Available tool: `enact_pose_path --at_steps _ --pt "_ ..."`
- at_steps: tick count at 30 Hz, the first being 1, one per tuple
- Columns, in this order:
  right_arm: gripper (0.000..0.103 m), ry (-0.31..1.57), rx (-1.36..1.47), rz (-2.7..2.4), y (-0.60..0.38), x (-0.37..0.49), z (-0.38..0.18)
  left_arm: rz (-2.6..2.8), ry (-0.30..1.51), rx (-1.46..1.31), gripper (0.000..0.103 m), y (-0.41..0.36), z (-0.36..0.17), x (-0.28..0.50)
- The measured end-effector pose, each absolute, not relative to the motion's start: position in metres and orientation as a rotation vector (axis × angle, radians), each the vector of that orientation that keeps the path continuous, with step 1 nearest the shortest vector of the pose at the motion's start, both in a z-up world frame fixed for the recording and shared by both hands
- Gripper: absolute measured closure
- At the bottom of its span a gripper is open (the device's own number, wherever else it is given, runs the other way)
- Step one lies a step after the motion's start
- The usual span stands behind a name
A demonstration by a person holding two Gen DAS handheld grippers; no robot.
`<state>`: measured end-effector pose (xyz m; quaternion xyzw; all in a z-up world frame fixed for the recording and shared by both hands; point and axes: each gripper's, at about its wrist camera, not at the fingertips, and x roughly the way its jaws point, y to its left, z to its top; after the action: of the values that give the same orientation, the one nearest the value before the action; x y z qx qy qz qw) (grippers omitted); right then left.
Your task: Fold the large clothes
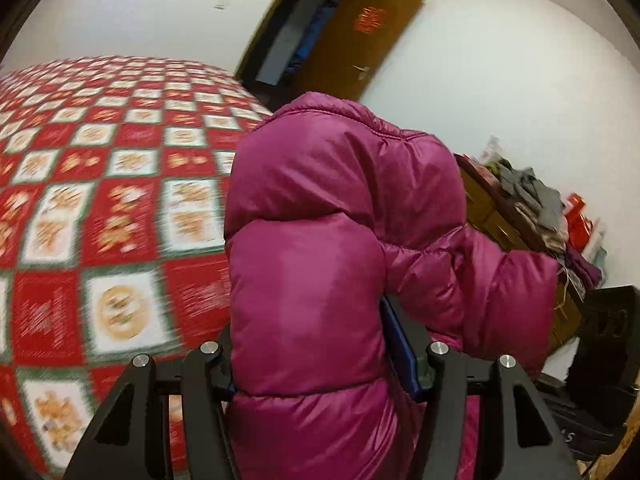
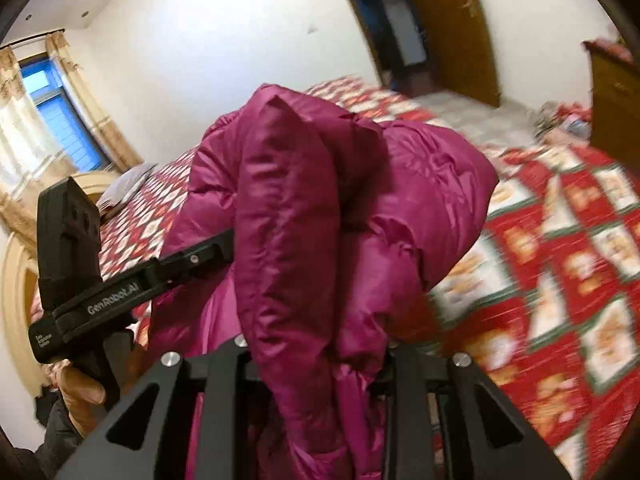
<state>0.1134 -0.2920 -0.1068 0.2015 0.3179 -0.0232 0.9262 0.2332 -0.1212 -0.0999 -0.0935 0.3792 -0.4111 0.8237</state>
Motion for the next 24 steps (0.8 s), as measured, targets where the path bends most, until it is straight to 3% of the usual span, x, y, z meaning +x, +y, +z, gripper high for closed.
enact_pose_path --at_steps 8,18,22,24 --pt "0.074 0.643 0.39 -0.18 -0.346 0.129 -0.108 -0.902 0.816 -0.095 0.045 -0.198 -0.097 0.242" --pt "0.074 0.774 0.43 -0.175 -0.373 0.19 -0.169 -0.681 0.905 0.061 0.045 -0.237 -0.152 0.284" --pt "0.059 0.778 0.503 -0.19 -0.383 0.184 -0.174 -0.652 0.903 0.079 0.043 -0.239 -0.163 0.287" --pt "0.057 0.757 0.572 -0.202 -0.393 0.17 -0.167 -0.643 0.889 0.101 0.042 -0.242 -0.165 0.284"
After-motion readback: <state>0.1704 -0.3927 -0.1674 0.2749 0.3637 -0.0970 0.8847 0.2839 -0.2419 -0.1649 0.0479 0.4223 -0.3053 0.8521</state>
